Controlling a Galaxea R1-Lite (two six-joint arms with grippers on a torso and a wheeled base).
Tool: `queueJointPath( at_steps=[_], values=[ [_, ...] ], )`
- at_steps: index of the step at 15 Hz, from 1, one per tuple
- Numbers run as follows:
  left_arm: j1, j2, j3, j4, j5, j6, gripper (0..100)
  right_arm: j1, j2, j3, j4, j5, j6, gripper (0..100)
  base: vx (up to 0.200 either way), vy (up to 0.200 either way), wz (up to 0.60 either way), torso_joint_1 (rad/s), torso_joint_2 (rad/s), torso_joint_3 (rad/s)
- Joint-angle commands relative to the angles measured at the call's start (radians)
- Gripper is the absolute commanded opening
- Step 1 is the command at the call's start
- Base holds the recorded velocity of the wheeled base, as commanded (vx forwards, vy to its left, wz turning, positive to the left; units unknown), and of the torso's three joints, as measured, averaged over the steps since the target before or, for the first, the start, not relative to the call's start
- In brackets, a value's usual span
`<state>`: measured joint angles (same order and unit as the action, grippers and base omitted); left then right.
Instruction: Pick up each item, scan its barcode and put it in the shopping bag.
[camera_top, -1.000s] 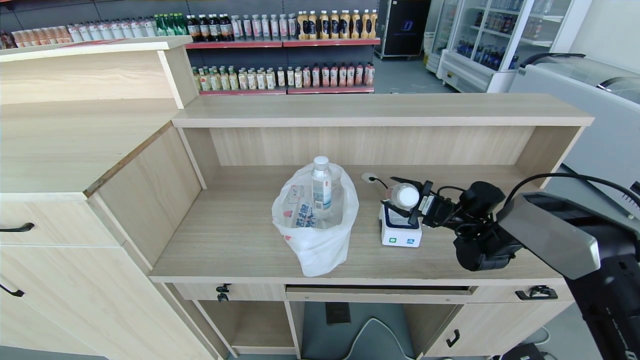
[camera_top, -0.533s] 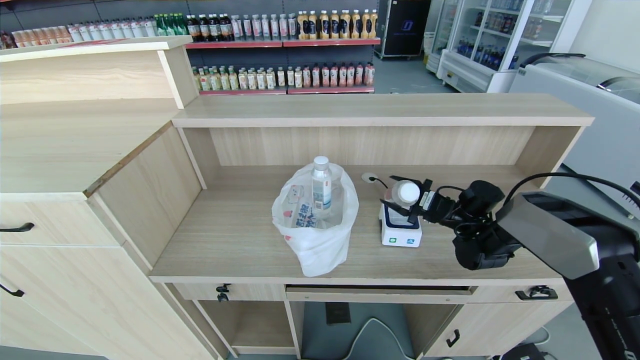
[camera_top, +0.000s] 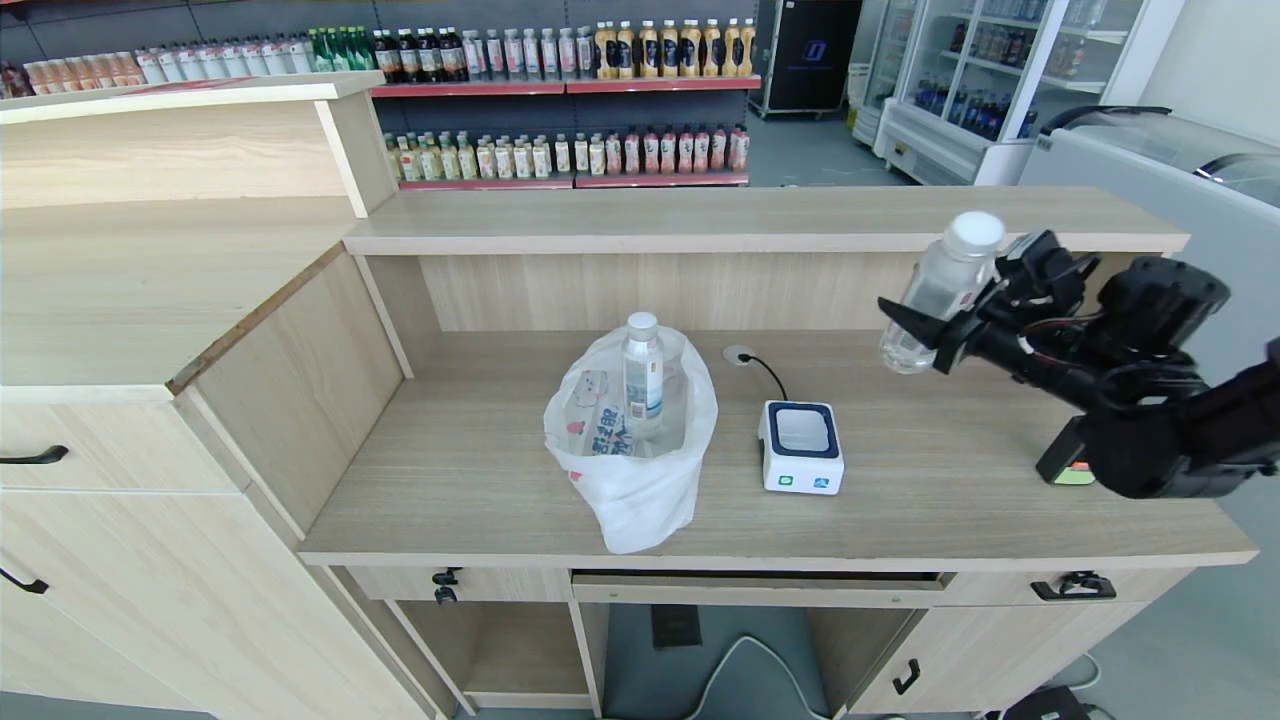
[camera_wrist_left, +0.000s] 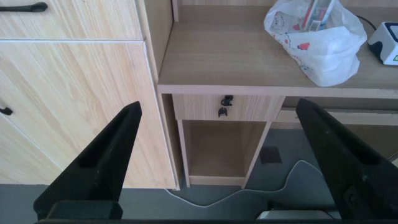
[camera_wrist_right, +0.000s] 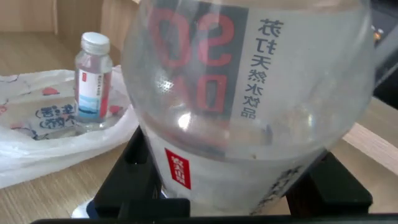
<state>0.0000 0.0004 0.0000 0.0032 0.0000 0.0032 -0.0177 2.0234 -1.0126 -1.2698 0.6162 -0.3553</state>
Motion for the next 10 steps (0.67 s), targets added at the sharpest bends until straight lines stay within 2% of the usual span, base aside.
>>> queueJointPath(
  at_steps=[1,2,4,7,8,10],
  values=[
    [0.0,0.0,0.0,0.0,0.0,0.0,100,-0.11,-0.396,0.236,0.214,-0.358,0.022,0,0.0,0.0,0.0,0.0,0.0,0.0],
    [0.0,0.0,0.0,0.0,0.0,0.0,100,-0.11,-0.43,0.266,0.214,-0.424,0.012,0,0.0,0.0,0.0,0.0,0.0,0.0],
    [0.0,0.0,0.0,0.0,0.0,0.0,100,-0.093,-0.48,0.302,0.213,-0.486,0.003,0,0.0,0.0,0.0,0.0,0.0,0.0],
    [0.0,0.0,0.0,0.0,0.0,0.0,100,-0.076,-0.488,0.31,0.178,-0.503,-0.109,0,0.0,0.0,0.0,0.0,0.0,0.0],
    [0.0,0.0,0.0,0.0,0.0,0.0,100,-0.024,-0.48,0.316,0.11,-0.513,-0.116,0,0.0,0.0,0.6,0.002,0.01,0.002],
    [0.0,0.0,0.0,0.0,0.0,0.0,100,0.082,-0.46,0.304,0.081,-0.584,-0.116,0,0.0,0.0,0.6,0.002,0.0,0.002]
  ],
)
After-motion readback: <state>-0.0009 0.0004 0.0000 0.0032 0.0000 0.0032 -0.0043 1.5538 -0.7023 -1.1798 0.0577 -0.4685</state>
